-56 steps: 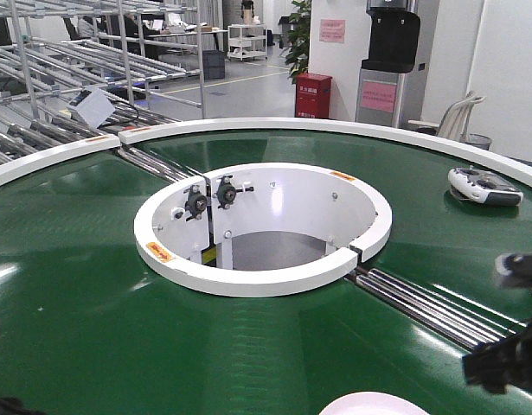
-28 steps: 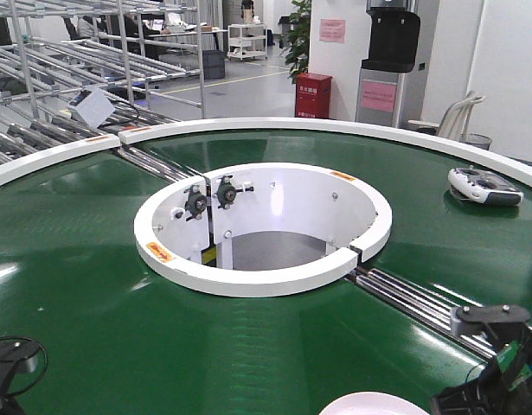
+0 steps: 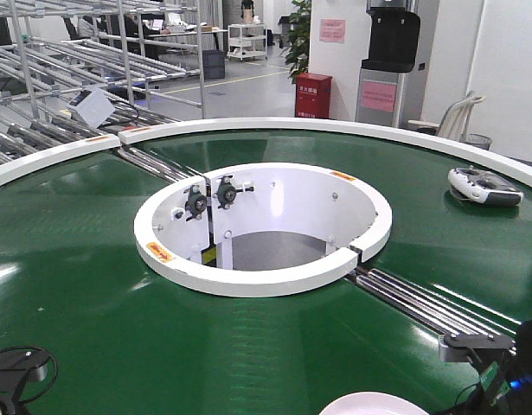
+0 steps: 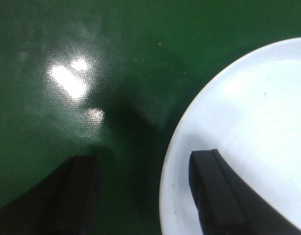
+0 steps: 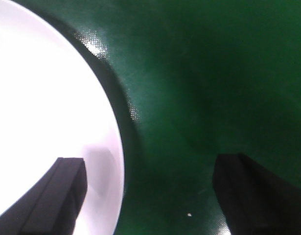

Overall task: Grab plate from conveyor and place on tray
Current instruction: 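Close left gripper on blue plate rim, right gripper on pink plate rim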

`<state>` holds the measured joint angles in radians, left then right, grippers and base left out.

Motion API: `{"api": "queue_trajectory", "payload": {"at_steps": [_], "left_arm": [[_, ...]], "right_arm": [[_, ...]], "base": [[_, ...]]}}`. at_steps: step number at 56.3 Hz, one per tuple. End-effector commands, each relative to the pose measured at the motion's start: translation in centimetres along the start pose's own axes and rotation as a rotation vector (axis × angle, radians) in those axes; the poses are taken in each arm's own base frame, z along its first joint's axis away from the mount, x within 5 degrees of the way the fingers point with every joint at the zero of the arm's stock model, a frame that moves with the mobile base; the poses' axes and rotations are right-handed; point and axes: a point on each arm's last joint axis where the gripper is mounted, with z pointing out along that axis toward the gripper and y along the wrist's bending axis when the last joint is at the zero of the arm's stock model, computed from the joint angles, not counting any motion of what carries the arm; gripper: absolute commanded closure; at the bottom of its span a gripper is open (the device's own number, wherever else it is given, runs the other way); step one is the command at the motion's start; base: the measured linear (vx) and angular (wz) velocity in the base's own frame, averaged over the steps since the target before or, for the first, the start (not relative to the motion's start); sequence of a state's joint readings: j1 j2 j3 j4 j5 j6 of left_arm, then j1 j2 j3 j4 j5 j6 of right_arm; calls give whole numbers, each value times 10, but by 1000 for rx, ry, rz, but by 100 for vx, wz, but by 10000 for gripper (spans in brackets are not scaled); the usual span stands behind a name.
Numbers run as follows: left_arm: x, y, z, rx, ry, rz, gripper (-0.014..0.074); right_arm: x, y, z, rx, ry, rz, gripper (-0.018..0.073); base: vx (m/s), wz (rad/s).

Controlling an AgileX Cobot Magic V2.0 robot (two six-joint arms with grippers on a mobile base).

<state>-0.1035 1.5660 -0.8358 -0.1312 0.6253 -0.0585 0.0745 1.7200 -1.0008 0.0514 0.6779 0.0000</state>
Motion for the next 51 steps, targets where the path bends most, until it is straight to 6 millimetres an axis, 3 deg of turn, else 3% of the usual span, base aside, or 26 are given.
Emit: {"api": "queue_trajectory", "payload": {"at_steps": [1,32,40,48,51], "left_arm": [[-11,-3,-10,18,-80,-5,83],[-7,-14,14,19,-5,59,169],[-7,-14,16,17,3,56,325],[-7,-14,16,17,3,58,600],[-7,-14,16,17,3,60,605]], "right_arm": [[-12,1,-17,-7,-102,3,-2],[-13,2,-15,-12,-103,10,-1],[-13,2,-15,-12,-102,10,0],[-13,2,-14,-13,-101,11,22],[-13,2,-14,-19,-100,19,36]], "base": [[0,0],[0,0],[0,0],[0,0],[0,0]]}}
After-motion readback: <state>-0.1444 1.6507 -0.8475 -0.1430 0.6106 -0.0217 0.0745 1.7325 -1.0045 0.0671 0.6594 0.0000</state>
